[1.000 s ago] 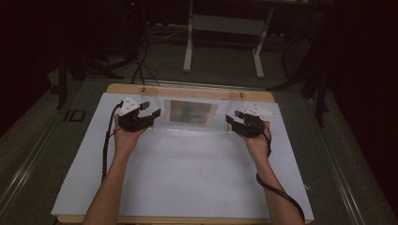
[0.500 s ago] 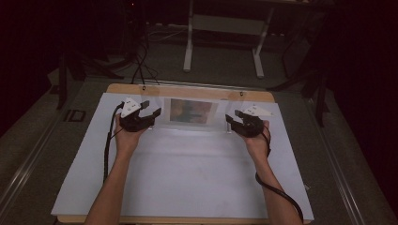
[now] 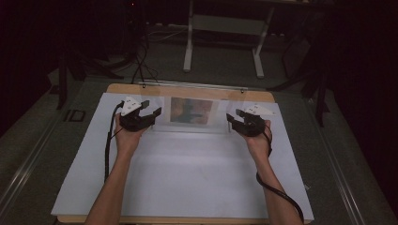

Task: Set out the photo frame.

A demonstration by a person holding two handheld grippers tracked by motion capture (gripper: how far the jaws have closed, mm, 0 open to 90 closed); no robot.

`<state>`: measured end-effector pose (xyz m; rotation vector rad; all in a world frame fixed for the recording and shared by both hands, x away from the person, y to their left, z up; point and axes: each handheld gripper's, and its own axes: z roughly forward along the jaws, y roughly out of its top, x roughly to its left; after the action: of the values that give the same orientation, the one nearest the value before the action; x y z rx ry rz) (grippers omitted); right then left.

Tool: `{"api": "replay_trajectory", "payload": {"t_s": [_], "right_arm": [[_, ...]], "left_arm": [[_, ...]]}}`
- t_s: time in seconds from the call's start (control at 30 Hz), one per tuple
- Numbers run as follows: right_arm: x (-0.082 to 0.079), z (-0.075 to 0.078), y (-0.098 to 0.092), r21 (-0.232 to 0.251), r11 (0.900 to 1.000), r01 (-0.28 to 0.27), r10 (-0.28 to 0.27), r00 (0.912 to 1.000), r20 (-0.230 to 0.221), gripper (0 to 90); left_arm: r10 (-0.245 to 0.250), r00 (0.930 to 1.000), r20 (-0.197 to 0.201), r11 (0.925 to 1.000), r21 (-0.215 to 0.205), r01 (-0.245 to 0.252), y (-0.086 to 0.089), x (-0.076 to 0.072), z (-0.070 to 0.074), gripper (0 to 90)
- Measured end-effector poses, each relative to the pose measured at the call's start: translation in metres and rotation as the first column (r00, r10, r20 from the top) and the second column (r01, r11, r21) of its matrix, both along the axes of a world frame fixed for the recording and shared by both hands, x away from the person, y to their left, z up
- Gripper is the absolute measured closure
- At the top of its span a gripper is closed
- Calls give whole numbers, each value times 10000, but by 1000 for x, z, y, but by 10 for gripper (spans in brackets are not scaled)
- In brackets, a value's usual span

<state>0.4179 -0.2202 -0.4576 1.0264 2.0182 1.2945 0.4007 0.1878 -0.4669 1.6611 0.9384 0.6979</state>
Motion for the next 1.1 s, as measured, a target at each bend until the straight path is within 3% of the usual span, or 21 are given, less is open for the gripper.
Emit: {"api": "replay_trajectory", "payload": {"t_s": [0.5, 0.83, 1.1], "right_arm": [[-20, 13, -4, 345, 9994, -87, 86, 10000, 12, 512], [-36, 13, -11, 541, 9985, -85, 85, 10000, 1, 515], [-49, 11, -17, 651, 9978, -80, 82, 10000, -26, 515]], "left_arm": [[-19, 9943, -1069, 9990, -453, -29, 0, -17, 10, 386], [-34, 9912, -1323, 9991, -432, -23, -7, -32, 14, 386], [-2, 9914, -1306, 9993, -382, -49, -13, -46, 16, 385]]}}
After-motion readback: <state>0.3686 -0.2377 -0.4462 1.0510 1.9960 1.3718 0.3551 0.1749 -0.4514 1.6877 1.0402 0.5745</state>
